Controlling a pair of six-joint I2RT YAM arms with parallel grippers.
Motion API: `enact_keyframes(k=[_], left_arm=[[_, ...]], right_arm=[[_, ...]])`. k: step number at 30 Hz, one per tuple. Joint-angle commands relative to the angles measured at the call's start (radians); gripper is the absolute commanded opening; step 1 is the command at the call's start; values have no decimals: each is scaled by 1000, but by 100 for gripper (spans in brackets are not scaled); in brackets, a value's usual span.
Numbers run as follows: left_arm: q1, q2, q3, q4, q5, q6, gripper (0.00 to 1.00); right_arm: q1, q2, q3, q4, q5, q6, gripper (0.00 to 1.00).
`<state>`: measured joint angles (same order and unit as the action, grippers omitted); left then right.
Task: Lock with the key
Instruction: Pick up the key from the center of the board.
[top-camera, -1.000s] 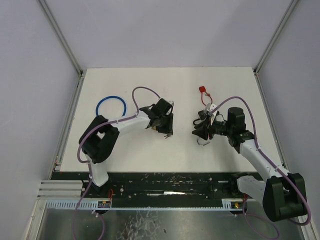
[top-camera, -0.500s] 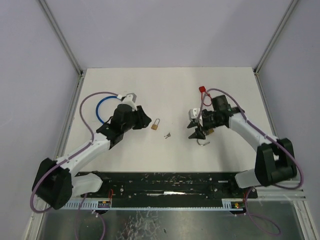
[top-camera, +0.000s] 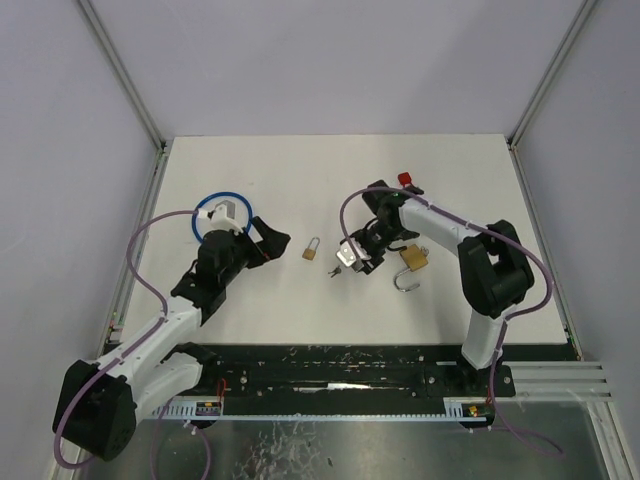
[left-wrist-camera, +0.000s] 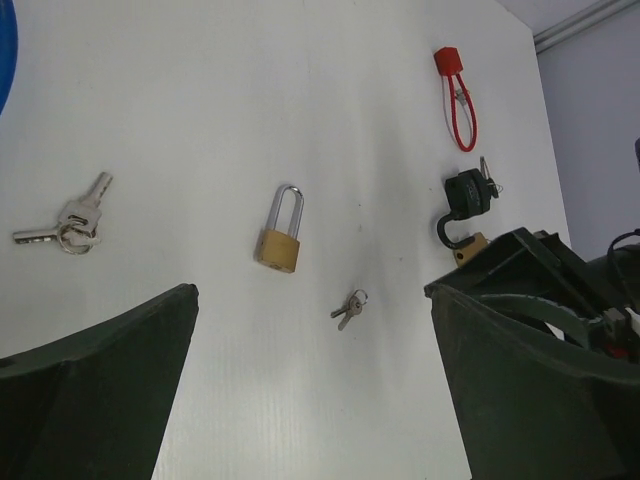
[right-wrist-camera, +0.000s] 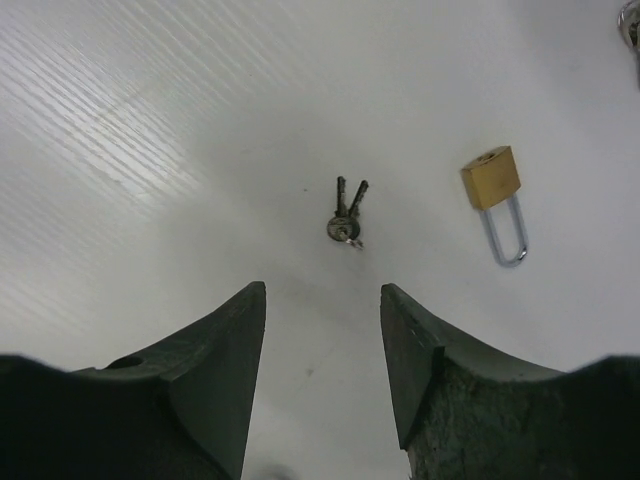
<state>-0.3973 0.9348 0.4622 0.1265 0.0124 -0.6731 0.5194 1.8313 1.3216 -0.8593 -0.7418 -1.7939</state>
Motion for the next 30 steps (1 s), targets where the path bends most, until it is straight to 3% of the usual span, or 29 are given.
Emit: enact_keyframes(k=[1, 11, 30], left_arm=[[6, 21, 13, 69, 33, -12, 100], [8, 21, 11, 58, 28, -14, 100], [14, 19, 9, 59, 36, -20, 100]], right_arm=[[48, 51, 77, 62, 60, -129, 55], [81, 131, 54, 214, 105, -130, 44], [114, 159, 28, 187, 153, -166, 35]])
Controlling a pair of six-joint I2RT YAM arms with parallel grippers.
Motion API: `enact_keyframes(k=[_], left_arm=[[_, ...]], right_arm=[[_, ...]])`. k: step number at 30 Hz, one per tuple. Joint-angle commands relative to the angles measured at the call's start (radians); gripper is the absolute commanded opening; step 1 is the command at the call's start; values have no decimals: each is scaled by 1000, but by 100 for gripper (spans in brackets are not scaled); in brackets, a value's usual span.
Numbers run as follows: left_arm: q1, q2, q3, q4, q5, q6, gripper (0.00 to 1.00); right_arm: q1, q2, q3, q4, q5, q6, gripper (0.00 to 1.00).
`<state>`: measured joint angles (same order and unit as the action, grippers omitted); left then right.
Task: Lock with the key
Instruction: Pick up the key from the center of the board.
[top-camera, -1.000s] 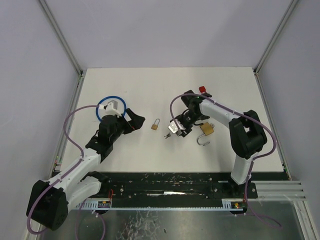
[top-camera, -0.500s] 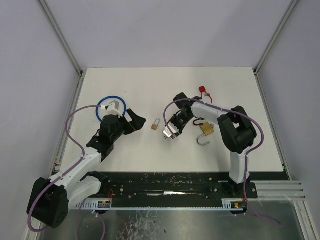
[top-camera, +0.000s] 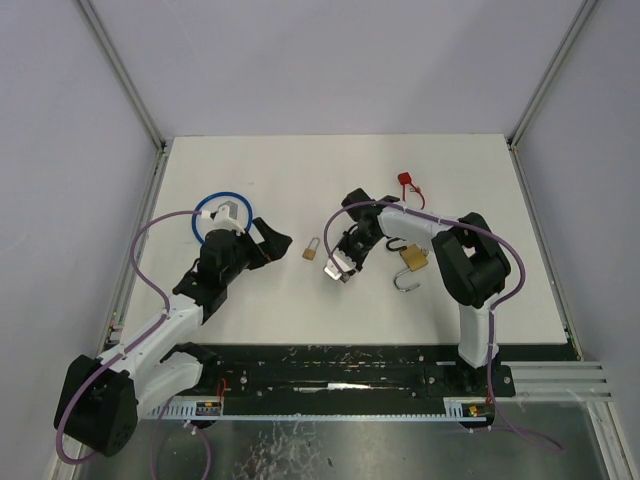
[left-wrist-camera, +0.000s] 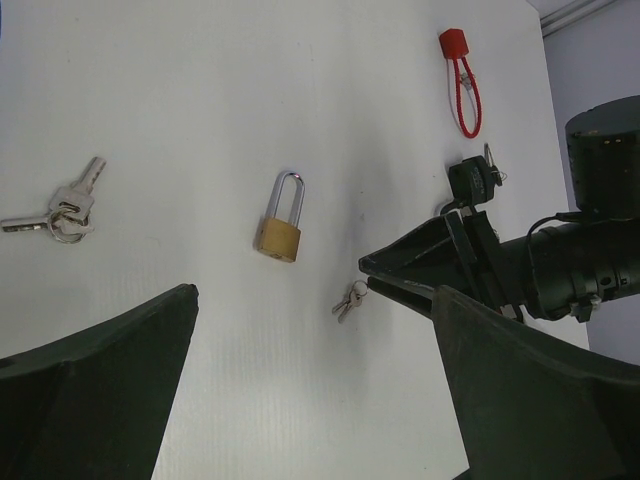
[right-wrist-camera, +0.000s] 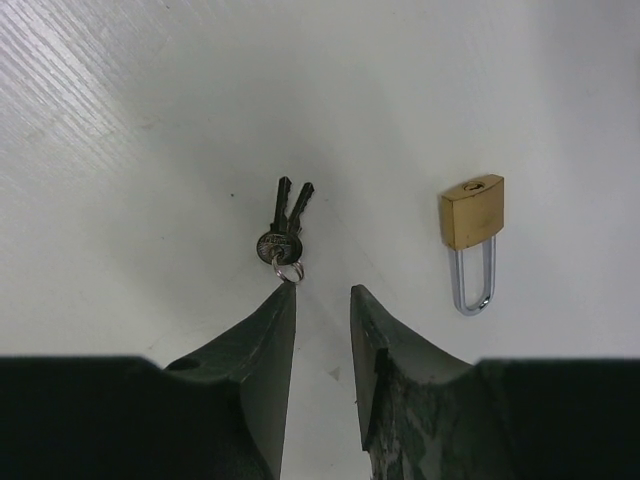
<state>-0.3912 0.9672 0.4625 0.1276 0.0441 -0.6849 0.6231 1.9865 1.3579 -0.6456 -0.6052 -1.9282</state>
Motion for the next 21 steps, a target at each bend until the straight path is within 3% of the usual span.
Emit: enact_keyframes(k=[1, 21], left_arm=[[8, -13, 9, 57, 5, -8, 100], [11, -14, 4, 70, 22, -20, 99]], right_arm=[[10, 3, -10, -27, 19, -31, 35], [22, 4, -38, -34, 2, -45, 36]])
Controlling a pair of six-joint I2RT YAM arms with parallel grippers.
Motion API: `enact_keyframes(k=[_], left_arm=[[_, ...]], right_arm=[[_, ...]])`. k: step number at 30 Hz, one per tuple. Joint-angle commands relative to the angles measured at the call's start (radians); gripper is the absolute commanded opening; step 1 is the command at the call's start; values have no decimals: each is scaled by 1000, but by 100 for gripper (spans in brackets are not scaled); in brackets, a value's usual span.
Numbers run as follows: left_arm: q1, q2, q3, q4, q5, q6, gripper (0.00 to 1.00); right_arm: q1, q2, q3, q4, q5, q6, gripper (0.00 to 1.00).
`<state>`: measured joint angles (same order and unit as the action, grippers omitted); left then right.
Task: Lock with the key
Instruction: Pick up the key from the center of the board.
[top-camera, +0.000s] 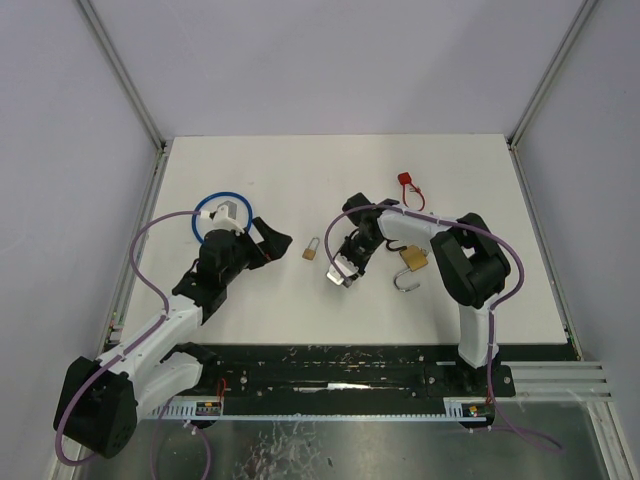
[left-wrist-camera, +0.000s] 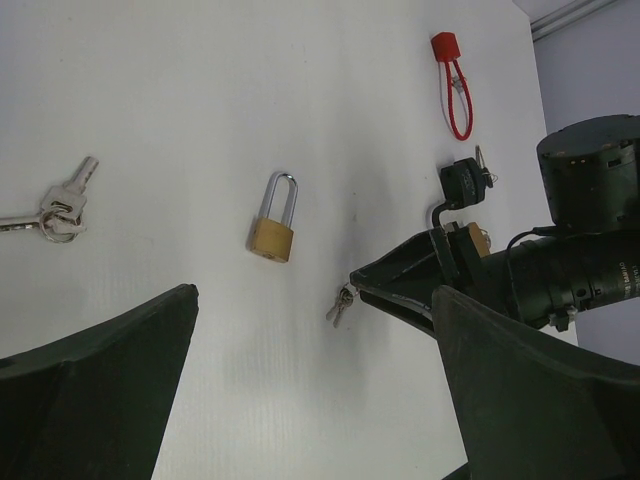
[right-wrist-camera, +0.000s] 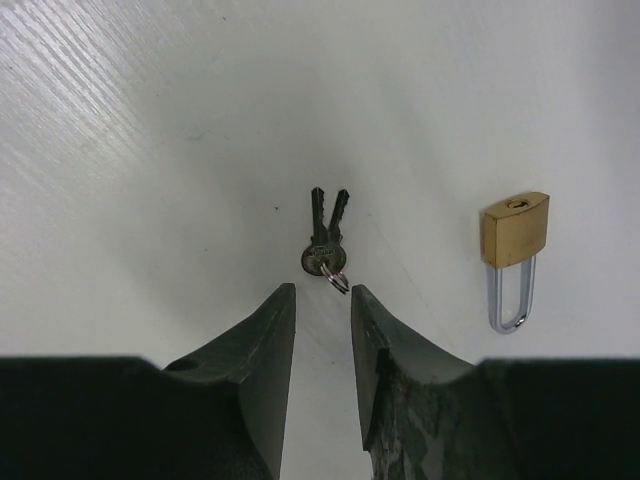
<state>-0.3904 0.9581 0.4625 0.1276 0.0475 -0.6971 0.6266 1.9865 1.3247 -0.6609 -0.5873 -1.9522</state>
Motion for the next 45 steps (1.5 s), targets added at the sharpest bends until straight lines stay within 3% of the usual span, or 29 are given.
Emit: enact_keyframes(k=[1, 15, 28, 31, 39, 45], left_arm=[[10, -5, 3, 71, 19, -10, 99], [10, 16, 5, 91, 39, -19, 97], [11, 21, 2, 116, 69, -35, 96], [12, 33, -2, 152, 100, -54, 96], [12, 81, 13, 324, 227, -162, 96], [12, 136, 17, 522, 326, -259, 92]], right_arm=[[20, 7, -3, -19, -17, -18, 36], [27, 24, 6, -23, -4, -19, 31], [27, 24, 33, -20, 20, 59, 8], [27, 3, 53, -17, 28, 146, 0], [14, -139, 92, -37, -15, 593, 0], [-82, -285, 63, -39, -192, 963, 0]])
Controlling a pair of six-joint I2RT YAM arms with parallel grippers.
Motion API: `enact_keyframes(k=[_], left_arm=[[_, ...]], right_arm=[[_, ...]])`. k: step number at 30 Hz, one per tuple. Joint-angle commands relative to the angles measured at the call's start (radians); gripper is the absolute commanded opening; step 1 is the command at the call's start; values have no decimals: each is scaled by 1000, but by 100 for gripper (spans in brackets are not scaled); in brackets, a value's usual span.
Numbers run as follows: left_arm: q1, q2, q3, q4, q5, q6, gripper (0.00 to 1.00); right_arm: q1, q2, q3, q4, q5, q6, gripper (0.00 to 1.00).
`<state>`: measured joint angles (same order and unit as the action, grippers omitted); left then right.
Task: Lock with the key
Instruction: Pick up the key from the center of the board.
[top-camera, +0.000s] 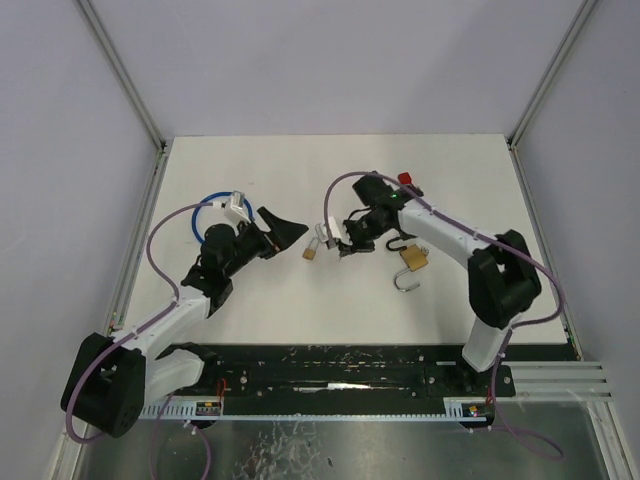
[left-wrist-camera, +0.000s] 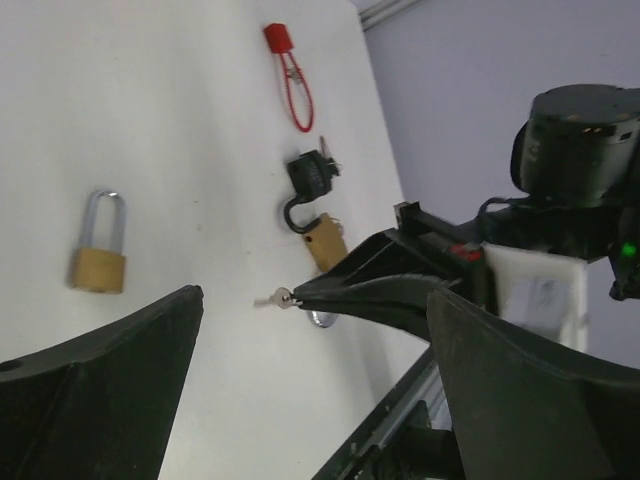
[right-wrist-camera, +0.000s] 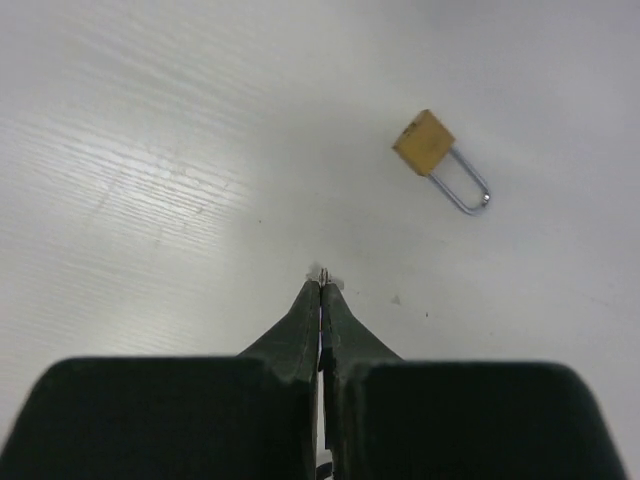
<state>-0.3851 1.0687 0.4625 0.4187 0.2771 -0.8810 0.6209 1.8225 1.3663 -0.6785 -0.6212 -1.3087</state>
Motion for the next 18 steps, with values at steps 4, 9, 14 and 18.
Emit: enact_keyframes(k=[4, 9, 14, 18], left_arm=[[4, 79, 15, 355, 163, -100, 88], [-19, 160, 55, 454, 237, -114, 83], [-60, 202, 79, 450, 238, -105, 82], [-63, 208, 83, 408, 241, -99, 81]], right_arm=[[-174, -221, -28, 25, -308, 569, 0], [-225, -316, -82, 20, -377, 628, 0], [-241, -336, -115, 24, -385, 631, 0], [-246, -336, -131, 37, -393, 641, 0]])
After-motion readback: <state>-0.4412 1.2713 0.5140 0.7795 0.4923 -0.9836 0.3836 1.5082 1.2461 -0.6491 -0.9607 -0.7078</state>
